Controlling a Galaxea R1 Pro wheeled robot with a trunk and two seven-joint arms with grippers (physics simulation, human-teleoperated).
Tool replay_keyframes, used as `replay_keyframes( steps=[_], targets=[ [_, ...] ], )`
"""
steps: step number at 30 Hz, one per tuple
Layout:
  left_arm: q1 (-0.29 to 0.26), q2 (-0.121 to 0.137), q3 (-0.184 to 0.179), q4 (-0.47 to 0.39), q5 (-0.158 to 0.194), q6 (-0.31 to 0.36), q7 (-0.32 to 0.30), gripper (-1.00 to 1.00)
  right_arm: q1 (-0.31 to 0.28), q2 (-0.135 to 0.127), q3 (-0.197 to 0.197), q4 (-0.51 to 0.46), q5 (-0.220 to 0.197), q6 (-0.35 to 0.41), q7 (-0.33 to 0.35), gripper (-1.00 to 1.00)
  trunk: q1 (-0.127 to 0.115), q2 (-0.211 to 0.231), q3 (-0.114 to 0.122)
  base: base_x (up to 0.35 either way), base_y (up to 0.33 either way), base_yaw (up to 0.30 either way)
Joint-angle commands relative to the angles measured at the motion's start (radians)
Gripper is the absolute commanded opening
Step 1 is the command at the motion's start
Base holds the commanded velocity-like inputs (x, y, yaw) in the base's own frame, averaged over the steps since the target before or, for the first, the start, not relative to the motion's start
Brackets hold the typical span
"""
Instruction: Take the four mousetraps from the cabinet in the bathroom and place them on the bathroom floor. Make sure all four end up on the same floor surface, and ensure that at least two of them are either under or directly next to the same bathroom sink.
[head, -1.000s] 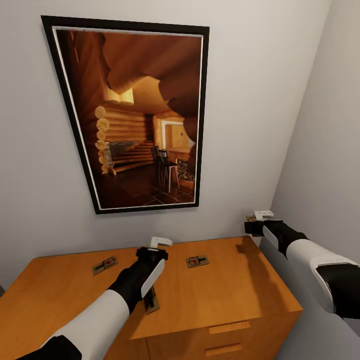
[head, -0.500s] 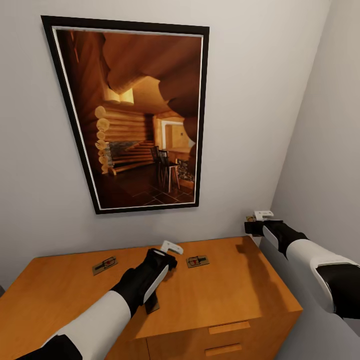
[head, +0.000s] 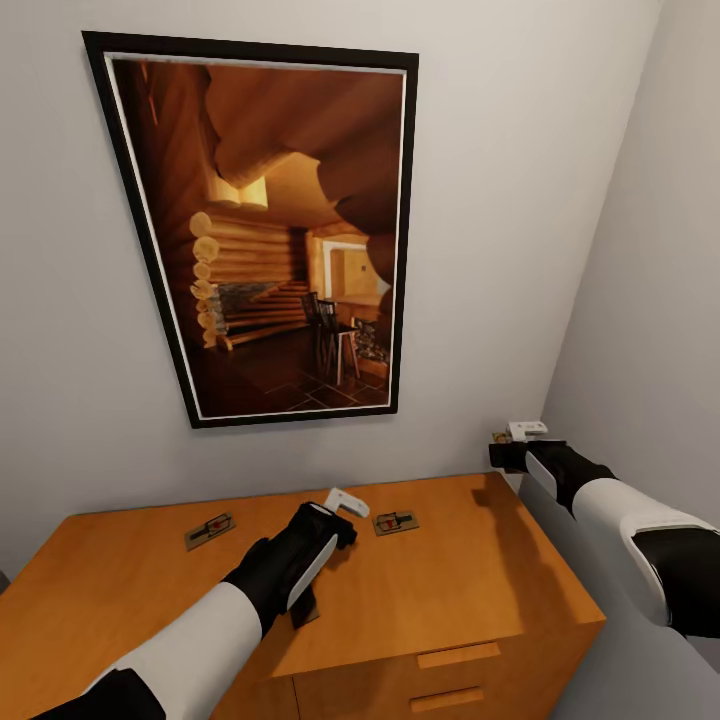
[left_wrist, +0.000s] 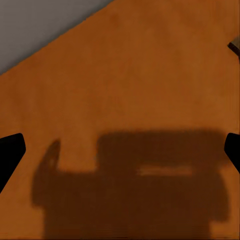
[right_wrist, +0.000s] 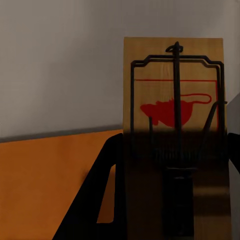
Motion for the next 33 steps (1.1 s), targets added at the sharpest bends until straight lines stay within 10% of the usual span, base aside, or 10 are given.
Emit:
replay_keyframes(
  steps=[1,14,26,33],
  targets=[
    [-0.001,0.0,-0.004,0.0,0.01,0.01,0.008,1.0,-0.001,-0.001,0.008,-0.002,-0.011,0.006,0.002,-1.0,0.001,-0.002,-0.002,0.0,0.0,0.0],
    [0.0,0.0,-0.176,0.004,0.012,0.042,0.001,1.0,0.0,-0.001,0.008,-0.002,-0.009,0.006,0.001,-1.0,0.001,-0.002,-0.002,0.0,0.0,0.0],
    [0.0,0.0,-0.202,0.051,0.014,0.077,0.0,1.0,0.0,-0.001,0.008,-0.002,-0.009,0.006,0.001,-1.0,0.001,-0.002,-0.002,0.0,0.0,0.0],
    [0.0,0.0,-0.278,0.047,0.019,0.079,-0.043,1.0,-0.001,-0.001,0.008,-0.002,-0.009,0.006,0.0,-1.0,0.001,-0.002,-0.002,0.0,0.0,0.0]
  ],
)
